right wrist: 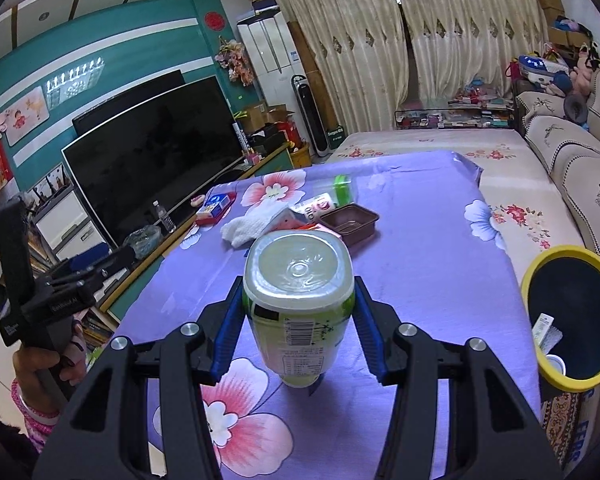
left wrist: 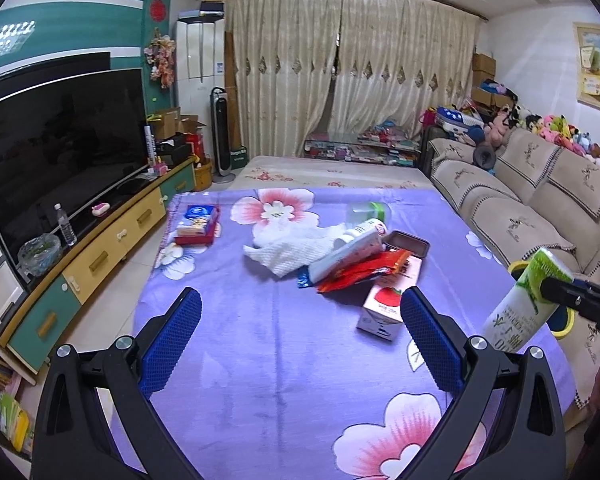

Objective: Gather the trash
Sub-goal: 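Carry the milk bottle over the yellow bin and open the right gripper, then grasp the pink strawberry milk carton with the left gripper and lift it, then carry the strawberry carton over the yellow bin and open the left gripper, then move the right gripper to the brown plastic tray and grasp it, then carry the brown tray over the yellow bin and open the right gripper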

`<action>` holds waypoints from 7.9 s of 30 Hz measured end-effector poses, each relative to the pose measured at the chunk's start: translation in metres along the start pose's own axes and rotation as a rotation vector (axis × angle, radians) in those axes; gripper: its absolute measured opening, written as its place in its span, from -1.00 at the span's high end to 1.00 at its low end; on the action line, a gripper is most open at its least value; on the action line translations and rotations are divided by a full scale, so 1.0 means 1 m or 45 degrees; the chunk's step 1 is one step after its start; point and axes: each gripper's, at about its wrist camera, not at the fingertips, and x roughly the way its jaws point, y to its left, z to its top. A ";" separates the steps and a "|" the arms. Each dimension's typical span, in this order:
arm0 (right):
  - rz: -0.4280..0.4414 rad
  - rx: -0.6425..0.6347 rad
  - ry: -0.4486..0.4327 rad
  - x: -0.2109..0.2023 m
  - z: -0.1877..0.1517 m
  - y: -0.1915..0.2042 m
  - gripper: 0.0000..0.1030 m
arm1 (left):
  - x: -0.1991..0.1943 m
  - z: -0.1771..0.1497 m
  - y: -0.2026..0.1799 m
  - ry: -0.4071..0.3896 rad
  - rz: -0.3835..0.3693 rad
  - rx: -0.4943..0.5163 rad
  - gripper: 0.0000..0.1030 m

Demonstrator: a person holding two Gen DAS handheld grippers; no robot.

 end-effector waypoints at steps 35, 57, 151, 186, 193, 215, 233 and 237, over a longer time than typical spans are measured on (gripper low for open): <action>-0.760 0.464 -0.112 -0.048 -0.017 -0.257 -0.01 | 0.093 0.000 -0.104 0.224 -0.188 0.183 -0.90; -0.704 0.402 -0.067 -0.032 -0.016 -0.239 -0.08 | 0.165 -0.019 -0.088 0.363 -0.306 0.168 -0.90; -0.809 0.591 -0.213 -0.139 -0.073 -0.295 -0.08 | 0.158 0.020 -0.437 0.231 -0.869 0.711 -0.58; -0.351 0.096 0.138 0.080 0.011 -0.109 -0.12 | 0.133 0.025 0.021 -0.151 -0.112 0.001 -0.72; -0.240 -0.086 0.225 0.143 0.028 -0.062 -0.24 | 0.136 0.024 0.033 -0.166 -0.102 -0.065 -0.74; -0.249 -0.250 0.395 0.263 0.049 -0.035 -0.56 | 0.125 0.020 0.017 -0.172 -0.146 -0.066 -0.75; -0.267 -0.222 0.391 0.248 0.048 -0.047 -0.38 | 0.127 0.017 0.011 -0.160 -0.153 -0.040 -0.75; -0.270 -0.204 0.380 0.227 0.041 -0.051 -0.38 | 0.127 0.018 0.011 -0.159 -0.153 -0.040 -0.75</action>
